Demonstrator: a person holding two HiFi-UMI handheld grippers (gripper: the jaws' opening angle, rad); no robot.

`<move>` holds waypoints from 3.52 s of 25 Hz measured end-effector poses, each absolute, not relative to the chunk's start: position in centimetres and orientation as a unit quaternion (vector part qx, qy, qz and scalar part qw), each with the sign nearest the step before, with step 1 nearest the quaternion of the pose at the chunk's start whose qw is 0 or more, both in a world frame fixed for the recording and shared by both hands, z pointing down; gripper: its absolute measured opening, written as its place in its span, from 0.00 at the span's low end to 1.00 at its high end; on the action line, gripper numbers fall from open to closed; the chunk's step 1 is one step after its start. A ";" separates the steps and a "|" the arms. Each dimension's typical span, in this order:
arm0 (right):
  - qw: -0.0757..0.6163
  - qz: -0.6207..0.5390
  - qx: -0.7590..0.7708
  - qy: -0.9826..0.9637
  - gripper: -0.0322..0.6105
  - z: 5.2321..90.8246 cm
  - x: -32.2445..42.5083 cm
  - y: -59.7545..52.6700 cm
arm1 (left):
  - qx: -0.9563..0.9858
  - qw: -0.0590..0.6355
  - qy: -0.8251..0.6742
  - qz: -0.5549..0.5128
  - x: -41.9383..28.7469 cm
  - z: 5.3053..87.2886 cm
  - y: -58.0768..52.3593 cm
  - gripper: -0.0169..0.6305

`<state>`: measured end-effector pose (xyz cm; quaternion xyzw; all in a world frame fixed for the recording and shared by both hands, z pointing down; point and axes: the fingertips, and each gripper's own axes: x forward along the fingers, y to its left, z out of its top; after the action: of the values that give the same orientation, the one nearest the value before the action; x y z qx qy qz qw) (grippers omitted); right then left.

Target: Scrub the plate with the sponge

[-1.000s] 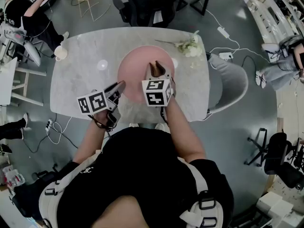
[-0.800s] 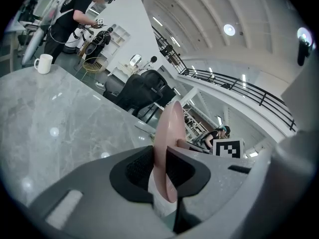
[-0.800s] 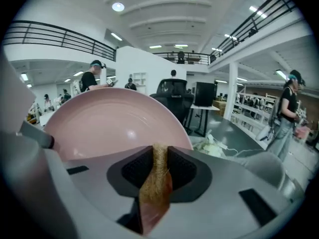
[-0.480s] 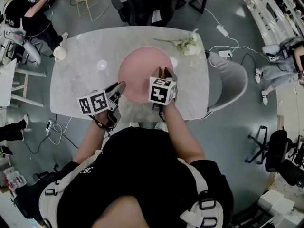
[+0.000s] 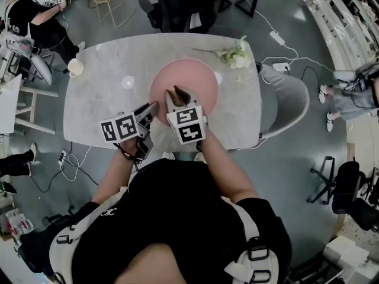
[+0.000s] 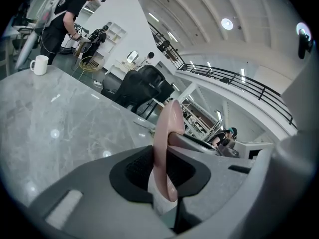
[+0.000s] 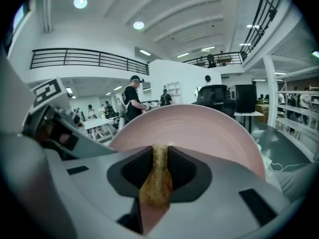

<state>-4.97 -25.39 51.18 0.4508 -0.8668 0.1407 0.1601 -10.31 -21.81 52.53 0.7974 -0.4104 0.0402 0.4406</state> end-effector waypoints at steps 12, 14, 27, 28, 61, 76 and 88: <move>0.246 0.120 0.325 -0.905 0.17 54.6 -9.6 -20.4 | 0.773 0.465 -0.432 0.017 -12.4 53.5 -22.1 0.12; 0.251 0.105 0.330 -0.904 0.17 55.1 -9.6 -20.4 | 0.774 0.465 -0.430 0.018 -12.4 53.6 -21.9 0.12; 0.247 0.180 0.537 -0.786 0.17 57.3 0.9 -26.2 | 0.764 0.493 -0.416 -0.010 -12.6 53.5 -21.9 0.14; 0.252 0.192 0.546 -0.776 0.17 57.9 1.6 -26.3 | 0.764 0.492 -0.417 -0.009 -12.7 53.5 -21.9 0.14; 0.087 0.132 0.611 -0.776 0.17 47.4 9.8 -22.2 | 0.526 0.682 -0.507 0.031 -20.3 76.9 -23.4 0.11; 0.058 0.111 0.584 -0.802 0.17 45.9 6.6 -23.5 | 0.685 0.337 -0.631 0.138 -22.9 60.9 -26.5 0.14; -0.024 0.071 0.566 -0.821 0.17 41.6 4.1 -23.6 | 0.787 0.025 -0.616 0.021 -18.5 36.6 -23.0 0.04</move>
<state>4.14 -23.64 41.61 0.5656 -0.8213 0.0706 -0.0241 -18.48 -23.03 36.62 0.7872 -0.6158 0.0214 0.0251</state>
